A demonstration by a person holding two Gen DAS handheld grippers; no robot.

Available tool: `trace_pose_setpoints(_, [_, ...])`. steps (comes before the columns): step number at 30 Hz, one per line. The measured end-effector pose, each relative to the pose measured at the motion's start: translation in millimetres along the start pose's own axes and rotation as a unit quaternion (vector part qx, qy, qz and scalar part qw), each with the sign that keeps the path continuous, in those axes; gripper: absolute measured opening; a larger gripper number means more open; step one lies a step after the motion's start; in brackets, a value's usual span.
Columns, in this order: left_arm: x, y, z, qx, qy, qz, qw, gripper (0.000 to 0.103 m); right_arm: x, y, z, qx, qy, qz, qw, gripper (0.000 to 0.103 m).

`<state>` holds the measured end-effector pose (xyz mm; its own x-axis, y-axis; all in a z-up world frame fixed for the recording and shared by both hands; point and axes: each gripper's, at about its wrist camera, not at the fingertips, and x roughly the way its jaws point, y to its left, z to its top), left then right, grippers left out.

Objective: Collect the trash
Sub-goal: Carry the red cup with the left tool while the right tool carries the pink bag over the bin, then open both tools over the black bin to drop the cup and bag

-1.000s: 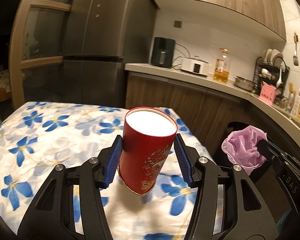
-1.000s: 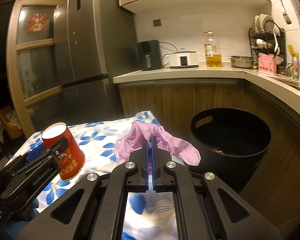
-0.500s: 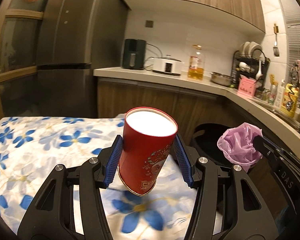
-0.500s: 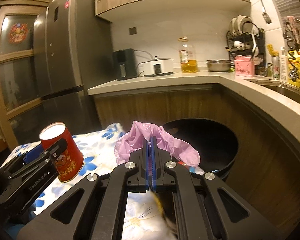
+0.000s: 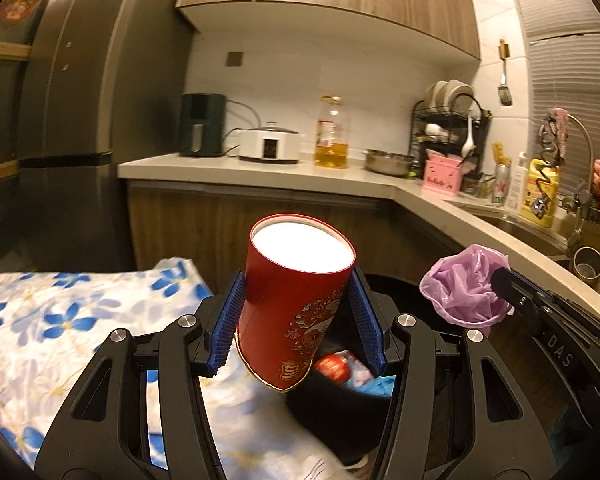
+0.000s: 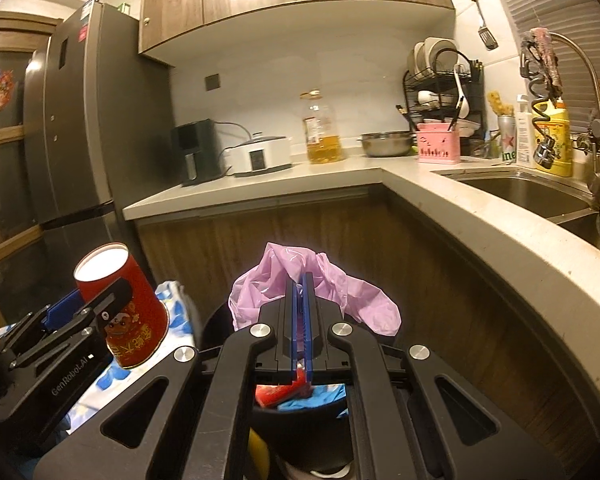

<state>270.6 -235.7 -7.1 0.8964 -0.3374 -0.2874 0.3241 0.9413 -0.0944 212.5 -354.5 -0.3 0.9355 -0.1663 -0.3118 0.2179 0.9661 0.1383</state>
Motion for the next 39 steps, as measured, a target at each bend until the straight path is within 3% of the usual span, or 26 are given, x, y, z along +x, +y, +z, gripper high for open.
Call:
trace_pose_setpoints(10, [34,-26,2,0.003,0.003,-0.043,0.999,0.052,18,-19,6,0.006,0.005,-0.016,1.0,0.003])
trace_pose_setpoints(28, [60,-36,-1,0.017,0.006,-0.065,0.9977,0.052,45,-24,17,0.005,0.016,-0.004,1.0,0.004])
trace_pose_setpoints(33, [65,-34,-3,0.015,0.008,-0.074,0.9971,0.053,49,-30,16,0.017,0.019,-0.001,1.0,0.014])
trace_pose_setpoints(39, [69,-30,-9,0.012,0.013,-0.077,0.9969,0.064,52,-34,14,0.022,0.022,-0.004,1.0,0.024])
